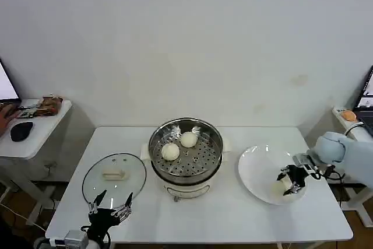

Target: Take steamed baozi put them in steamer then cover it.

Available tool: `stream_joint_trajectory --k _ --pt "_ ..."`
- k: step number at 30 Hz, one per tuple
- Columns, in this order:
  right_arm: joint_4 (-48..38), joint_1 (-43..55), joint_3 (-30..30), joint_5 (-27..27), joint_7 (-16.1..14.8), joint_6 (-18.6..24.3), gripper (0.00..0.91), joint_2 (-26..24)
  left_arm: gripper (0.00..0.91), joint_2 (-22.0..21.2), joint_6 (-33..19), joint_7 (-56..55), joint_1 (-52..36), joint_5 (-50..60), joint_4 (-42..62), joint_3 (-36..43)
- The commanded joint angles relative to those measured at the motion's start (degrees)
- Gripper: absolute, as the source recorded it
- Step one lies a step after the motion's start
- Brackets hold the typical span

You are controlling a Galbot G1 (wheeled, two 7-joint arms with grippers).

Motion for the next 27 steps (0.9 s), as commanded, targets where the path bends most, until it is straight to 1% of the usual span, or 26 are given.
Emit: stream_joint_trajectory --k 1,3,8,12,15,21,27 --pt "1.42 13.78 -9.78 3.06 -0.24 4.06 0.605 0.84 0.907 0.19 0.03 -0.01 -0.02 -0.04 -0.17 0.06" --pt "0.91 17.09 -11.93 4.29 -0.63 6.58 0.605 2.46 0.907 0.27 0.03 -0.03 0.03 -0.13 -0.25 0.11" --pt "0.66 21.4 -13.26 5.79 -1.1 8.03 0.605 6.01 0.907 0.55 0.02 -0.04 0.14 -0.21 -0.42 0.24" --pt "0.21 24.49 -13.76 6.83 -1.2 9.06 0.605 10.03 0.907 0.83 0.01 -0.08 0.29 -0.27 -0.74 0.21" --pt "-0.68 25.84 -13.31 6.74 -1.08 10.96 0.595 13.39 0.907 1.0 -0.06 -0.09 0.46 -0.27 -0.86 0.22" --pt "-2.98 25.73 -9.56 5.29 -0.36 14.95 0.605 18.71 0.907 0.77 -0.12 -0.13 0.45 -0.22 -0.94 0.64" --pt "-2.85 25.07 -6.6 4.19 0.6 17.2 0.605 23.47 0.907 0.77 -0.2 -0.12 0.64 -0.2 -0.97 0.73"
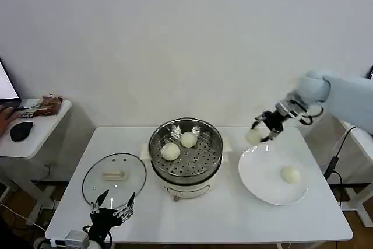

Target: Take steamed baozi put them in steamer then cover it.

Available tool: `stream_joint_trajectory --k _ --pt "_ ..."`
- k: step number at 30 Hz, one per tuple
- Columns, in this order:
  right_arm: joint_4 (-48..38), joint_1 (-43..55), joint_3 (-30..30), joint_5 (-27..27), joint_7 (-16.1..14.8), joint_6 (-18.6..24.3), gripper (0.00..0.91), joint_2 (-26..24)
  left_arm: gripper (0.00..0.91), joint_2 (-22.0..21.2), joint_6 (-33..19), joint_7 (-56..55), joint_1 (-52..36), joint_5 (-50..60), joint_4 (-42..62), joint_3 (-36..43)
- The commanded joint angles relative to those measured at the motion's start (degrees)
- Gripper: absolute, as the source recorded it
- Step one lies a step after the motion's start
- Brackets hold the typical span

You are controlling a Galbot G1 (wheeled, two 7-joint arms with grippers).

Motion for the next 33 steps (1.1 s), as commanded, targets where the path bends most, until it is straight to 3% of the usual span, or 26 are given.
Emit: stream_joint_trajectory --k 1,11,30,33 --pt "-0.63 2.5 2.4 -0.4 0.57 4.16 0.605 7.89 0.907 0.07 -0.11 0.0 0.16 0.04 -0.01 0.05" --pt "-0.26 2.06 5.37 -4.1 1.9 8.74 0.605 14.69 0.907 0.17 -0.15 -0.02 0.49 0.03 -0.93 0.08" --pt "4.32 -1.41 7.93 -21.89 7.64 17.0 0.605 19.23 0.907 0.3 -0.02 -0.1 0.54 0.05 -1.67 -0.3" --pt "5.59 -2.27 8.58 -22.83 8.0 17.24 0.605 19.28 0.907 0.26 0.05 -0.09 0.33 0.03 -1.72 -0.35"
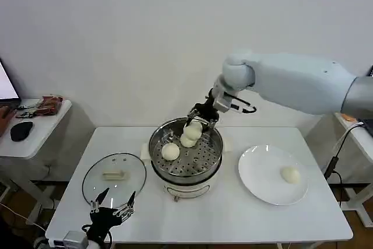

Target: Take steamed baozi put them in steamer then cover it.

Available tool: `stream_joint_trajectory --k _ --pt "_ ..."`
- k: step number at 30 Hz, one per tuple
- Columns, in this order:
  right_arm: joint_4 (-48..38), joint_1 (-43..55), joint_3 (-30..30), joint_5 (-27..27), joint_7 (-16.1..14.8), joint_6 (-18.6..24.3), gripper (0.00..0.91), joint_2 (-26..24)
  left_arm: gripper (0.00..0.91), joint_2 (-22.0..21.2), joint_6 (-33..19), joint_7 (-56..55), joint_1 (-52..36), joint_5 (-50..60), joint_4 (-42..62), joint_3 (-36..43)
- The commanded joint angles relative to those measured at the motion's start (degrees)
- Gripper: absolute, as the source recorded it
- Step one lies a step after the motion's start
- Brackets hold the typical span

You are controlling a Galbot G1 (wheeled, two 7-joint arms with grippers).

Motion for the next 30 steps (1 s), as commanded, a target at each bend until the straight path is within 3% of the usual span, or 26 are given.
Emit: stream_joint_trajectory --k 1,30 --pt "2.75 -1.1 1.12 -6.95 1.5 2.85 0.605 1.84 0.907 -0.09 0.07 -0.01 -0.1 -0.02 0.08 -0.07" --pt "6.71 -7.89 0.38 -12.82 1.91 1.09 0.605 1.35 0.907 -0.24 0.05 -0.01 0.35 0.0 0.25 -0.31"
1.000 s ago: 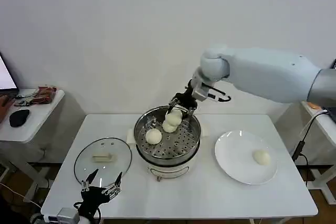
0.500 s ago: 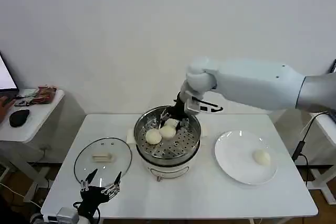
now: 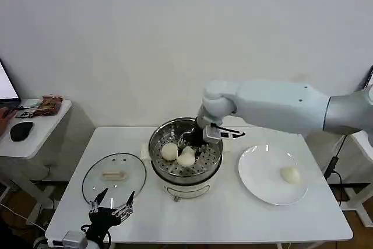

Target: Take steamed baozi put them in steamer then cover it.

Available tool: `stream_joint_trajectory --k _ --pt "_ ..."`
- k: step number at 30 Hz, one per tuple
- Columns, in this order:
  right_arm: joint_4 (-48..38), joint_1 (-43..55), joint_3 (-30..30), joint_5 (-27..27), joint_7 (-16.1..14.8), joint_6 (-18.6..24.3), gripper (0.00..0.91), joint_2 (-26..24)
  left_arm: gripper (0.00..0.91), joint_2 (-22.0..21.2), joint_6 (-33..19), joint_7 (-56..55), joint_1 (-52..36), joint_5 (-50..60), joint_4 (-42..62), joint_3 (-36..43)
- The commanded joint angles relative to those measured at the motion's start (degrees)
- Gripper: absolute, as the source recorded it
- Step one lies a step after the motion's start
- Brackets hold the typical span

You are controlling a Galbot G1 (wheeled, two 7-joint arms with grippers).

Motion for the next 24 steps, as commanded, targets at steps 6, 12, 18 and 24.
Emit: stream_joint_trajectory --k 6,12,18,24 --pt "-0.56 -3.51 0.55 -3.26 0.46 0.28 0.605 0.31 0.907 -0.05 0.04 0.02 -0.16 0.02 0.15 0.14" --pt "-1.51 -5.51 1.1 -4.64 0.79 0.55 0.605 0.55 0.907 -0.06 0.04 0.04 -0.13 -0.01 0.24 0.14" --pt "-1.98 -6.77 1.45 -5.42 0.91 0.74 0.615 0.62 0.907 -0.15 0.03 0.07 -0.25 -0.02 0.4 0.22" --pt "-2.43 -7.37 1.79 -6.11 1.37 0.93 0.907 0.57 0.907 -0.23 0.02 0.12 -0.31 0.01 0.26 0.29"
